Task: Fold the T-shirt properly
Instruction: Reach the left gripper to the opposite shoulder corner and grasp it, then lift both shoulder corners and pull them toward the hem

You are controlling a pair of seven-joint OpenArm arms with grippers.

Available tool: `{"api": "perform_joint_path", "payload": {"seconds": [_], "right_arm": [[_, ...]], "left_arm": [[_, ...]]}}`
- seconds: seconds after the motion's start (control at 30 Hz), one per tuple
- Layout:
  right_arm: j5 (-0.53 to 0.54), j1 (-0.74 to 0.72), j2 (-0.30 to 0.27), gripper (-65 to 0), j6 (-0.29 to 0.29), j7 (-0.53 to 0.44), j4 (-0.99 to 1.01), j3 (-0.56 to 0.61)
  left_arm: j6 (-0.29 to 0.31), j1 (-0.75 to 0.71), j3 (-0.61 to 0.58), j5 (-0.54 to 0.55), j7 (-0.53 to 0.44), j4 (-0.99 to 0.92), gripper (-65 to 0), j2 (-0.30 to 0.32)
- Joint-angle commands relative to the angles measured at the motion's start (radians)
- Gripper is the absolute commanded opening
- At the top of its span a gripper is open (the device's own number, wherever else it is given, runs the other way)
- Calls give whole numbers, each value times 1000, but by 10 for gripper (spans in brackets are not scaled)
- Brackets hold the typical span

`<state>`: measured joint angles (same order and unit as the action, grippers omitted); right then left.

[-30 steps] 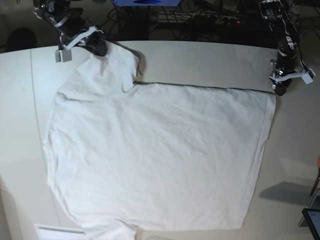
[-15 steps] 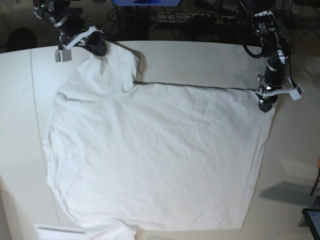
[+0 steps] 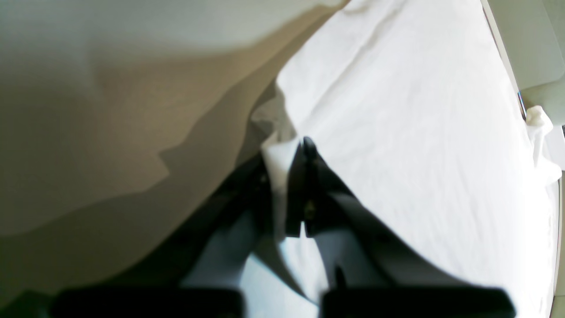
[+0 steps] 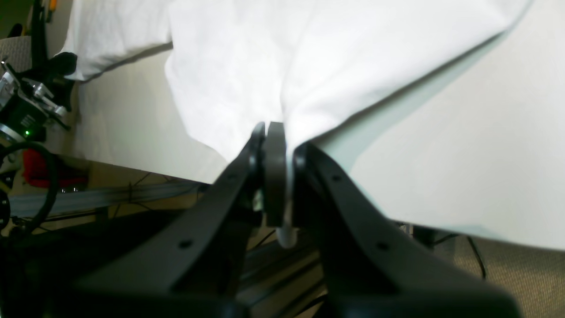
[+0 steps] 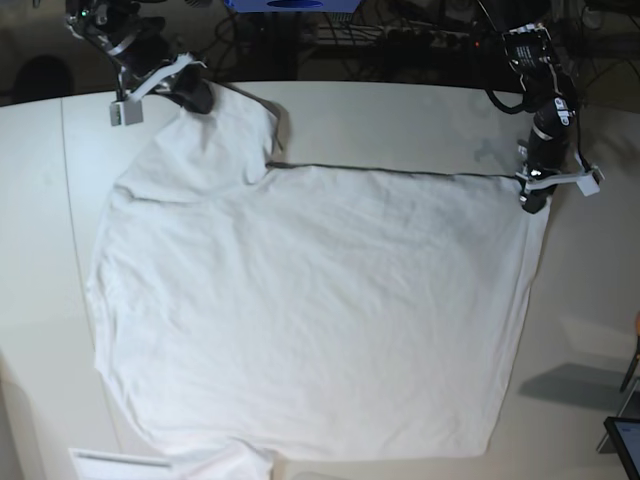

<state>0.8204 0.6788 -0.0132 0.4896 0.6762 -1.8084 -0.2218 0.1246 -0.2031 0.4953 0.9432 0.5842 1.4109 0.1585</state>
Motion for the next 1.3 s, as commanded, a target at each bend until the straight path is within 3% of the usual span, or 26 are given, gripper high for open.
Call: {"api": "perform_joint_path", "payload": {"seconds": [0.0, 0.1, 0.23, 0.6, 0.93, 1.17, 1.27], "right_arm": [[18, 5, -23, -647, 16, -14, -21, -3], [43, 8, -55, -647, 25, -17, -32, -8], [63, 23, -87, -647, 88, -19, -72, -9], [63, -8, -144, -647, 91, -13, -181, -1], [63, -218, -147, -646, 88, 147, -182, -9], [61, -385, -147, -646, 83, 267, -178, -11], [63, -446, -146, -646, 33, 300, -159, -11]], "left_arm": [[-18, -25, 4, -19, 32, 18, -650, 11], [-18, -69, 6, -20, 32, 71, -650, 11], [-18, -120, 7, -20, 30, 132, -650, 34], [-19, -241, 9, -20, 33, 393, -650, 56], [-21, -229, 18, -16, 32, 397, -650, 52], [-24, -169, 118, -17, 36, 396, -650, -17], [-90, -157, 115, -14, 36, 382, -650, -17]]}}
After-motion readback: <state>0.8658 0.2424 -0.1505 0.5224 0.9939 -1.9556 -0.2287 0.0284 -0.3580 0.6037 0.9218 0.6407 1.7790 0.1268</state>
